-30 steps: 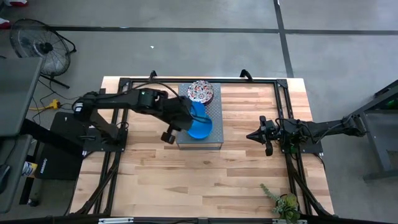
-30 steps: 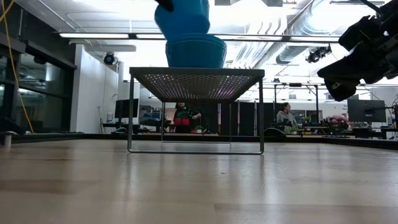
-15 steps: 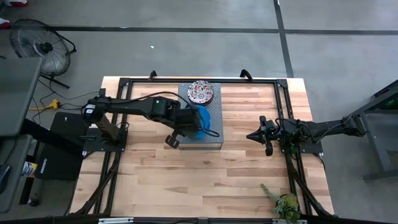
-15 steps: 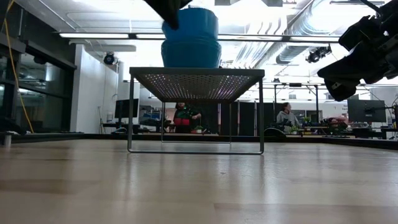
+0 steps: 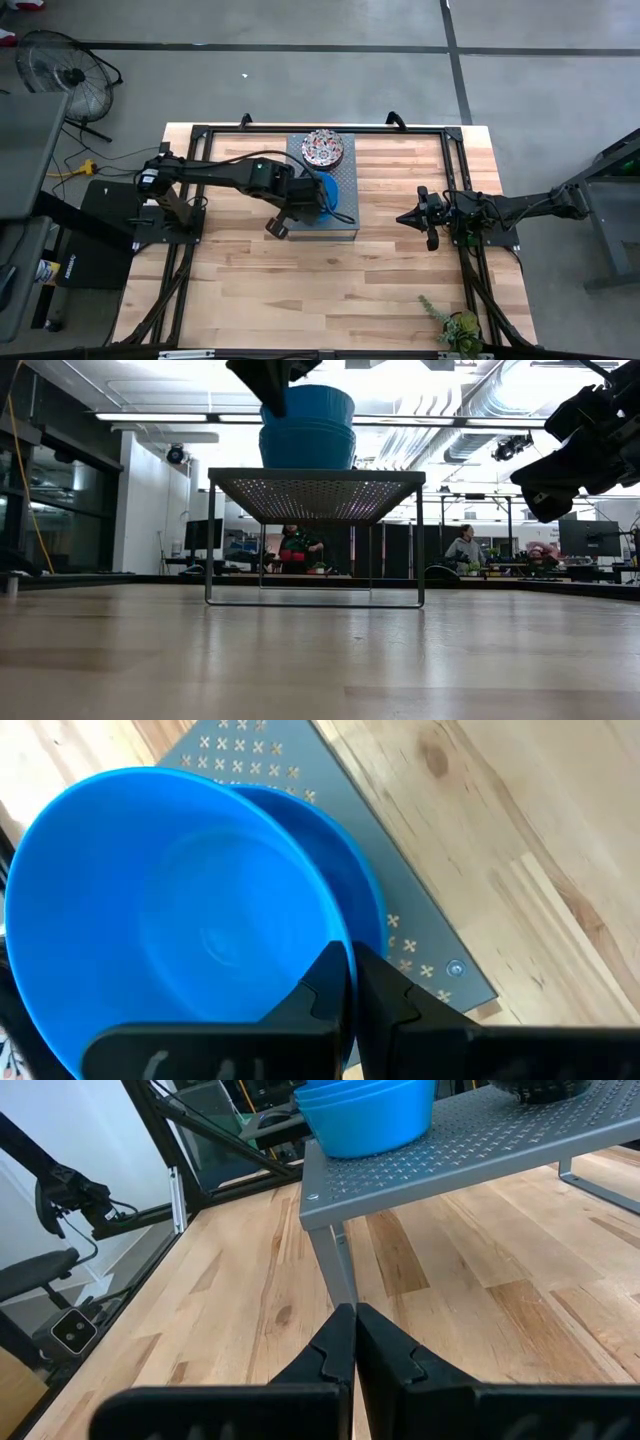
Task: Pick & Place Mini bowls
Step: Stack the blue bowl on the blue bowls on the shelf
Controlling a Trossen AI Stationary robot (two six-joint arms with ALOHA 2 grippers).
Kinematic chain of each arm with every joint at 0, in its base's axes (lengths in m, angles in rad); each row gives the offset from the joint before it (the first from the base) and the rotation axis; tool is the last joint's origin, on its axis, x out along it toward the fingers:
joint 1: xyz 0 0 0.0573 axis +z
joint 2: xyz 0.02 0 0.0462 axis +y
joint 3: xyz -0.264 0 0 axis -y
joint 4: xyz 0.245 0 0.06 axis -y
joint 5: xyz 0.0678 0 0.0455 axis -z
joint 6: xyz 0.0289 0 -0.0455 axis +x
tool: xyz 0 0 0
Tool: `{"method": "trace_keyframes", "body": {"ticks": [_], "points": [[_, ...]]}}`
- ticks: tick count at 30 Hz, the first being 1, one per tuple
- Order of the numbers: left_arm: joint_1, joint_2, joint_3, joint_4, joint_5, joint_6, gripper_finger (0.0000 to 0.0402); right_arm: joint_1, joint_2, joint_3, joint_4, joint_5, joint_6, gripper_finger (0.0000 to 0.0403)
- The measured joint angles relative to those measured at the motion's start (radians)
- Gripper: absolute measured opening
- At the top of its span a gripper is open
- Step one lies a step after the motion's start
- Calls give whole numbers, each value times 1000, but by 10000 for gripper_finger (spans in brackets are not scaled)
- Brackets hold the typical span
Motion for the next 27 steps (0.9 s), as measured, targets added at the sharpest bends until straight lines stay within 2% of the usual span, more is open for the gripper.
{"method": "trace_keyframes", "body": {"ticks": [14, 27], "points": [[0, 19, 0, -2, -2, 18, 2, 0, 0, 0, 0, 0, 0, 0], [0, 19, 0, 0, -5, 21, 61, 0, 0, 0, 0, 0, 0, 0]]}}
